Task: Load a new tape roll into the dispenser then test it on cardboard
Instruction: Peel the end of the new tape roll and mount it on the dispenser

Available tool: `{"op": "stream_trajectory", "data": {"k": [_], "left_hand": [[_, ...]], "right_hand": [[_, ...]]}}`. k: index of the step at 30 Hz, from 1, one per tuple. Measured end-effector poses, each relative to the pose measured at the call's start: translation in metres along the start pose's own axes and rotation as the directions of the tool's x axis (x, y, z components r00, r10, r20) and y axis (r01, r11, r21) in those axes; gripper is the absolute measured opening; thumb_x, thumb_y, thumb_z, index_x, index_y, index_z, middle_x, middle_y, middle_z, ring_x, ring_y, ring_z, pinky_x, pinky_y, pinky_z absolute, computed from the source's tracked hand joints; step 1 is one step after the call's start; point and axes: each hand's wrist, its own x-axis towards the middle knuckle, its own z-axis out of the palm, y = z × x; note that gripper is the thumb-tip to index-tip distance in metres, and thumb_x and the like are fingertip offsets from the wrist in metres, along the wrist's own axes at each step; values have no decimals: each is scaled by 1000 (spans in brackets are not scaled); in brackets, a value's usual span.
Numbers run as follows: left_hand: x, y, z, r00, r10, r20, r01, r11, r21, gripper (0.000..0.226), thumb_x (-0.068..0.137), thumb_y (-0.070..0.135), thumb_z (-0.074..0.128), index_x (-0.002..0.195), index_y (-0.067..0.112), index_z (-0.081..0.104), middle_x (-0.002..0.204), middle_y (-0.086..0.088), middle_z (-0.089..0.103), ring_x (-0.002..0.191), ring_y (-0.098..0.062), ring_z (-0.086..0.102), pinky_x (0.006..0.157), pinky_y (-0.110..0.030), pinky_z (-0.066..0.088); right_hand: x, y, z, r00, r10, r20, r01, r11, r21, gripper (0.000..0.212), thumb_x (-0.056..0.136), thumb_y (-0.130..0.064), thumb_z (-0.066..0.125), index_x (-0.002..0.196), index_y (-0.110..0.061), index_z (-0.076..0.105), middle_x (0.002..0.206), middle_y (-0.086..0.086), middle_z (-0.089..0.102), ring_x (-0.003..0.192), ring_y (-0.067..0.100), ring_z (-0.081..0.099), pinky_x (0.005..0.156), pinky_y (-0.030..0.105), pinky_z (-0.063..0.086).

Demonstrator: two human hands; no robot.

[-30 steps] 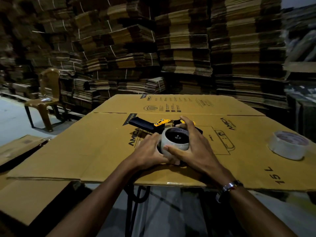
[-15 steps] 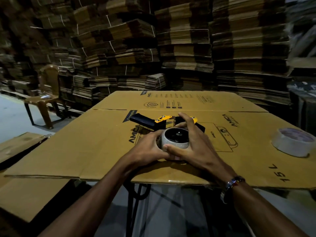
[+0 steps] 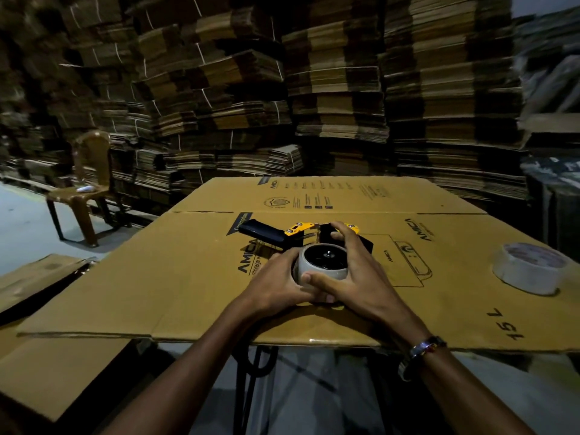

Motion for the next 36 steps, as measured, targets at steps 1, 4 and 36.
{"op": "stream_trajectory", "data": {"k": [1, 4, 36], "left_hand": [[-1, 3, 1, 1000, -6, -17, 6, 1000, 12, 105, 50, 72, 72, 143, 34, 44, 105, 31, 44, 111, -10, 49, 97, -36, 47], [-5, 10, 4, 998, -23, -64, 24, 1000, 17, 106, 47, 74, 66, 142, 33, 45, 109, 21, 47, 111, -12, 49, 95, -37, 47], [-30, 77, -19, 982, -170, 81, 176, 982, -69, 20, 95, 29, 67, 98, 20, 50, 92, -9, 72, 78, -22, 70, 75, -40, 59]], "right_hand": [[-1, 1, 0, 1000, 23, 3, -23, 1000, 10, 111, 63, -79, 69, 154, -43, 15, 155, -6, 40, 136, 14, 45, 109, 41, 44], [-3, 2, -2, 997, 79, 16, -79, 995, 54, 112, 64, -76, 72, 154, -43, 15, 151, -6, 44, 135, 17, 47, 109, 44, 45], [-2, 40, -51, 984, 178, -12, -178, 984, -8, 101, 61, -93, 54, 144, -39, 37, 138, -13, 42, 127, 12, 48, 103, 39, 48]]}}
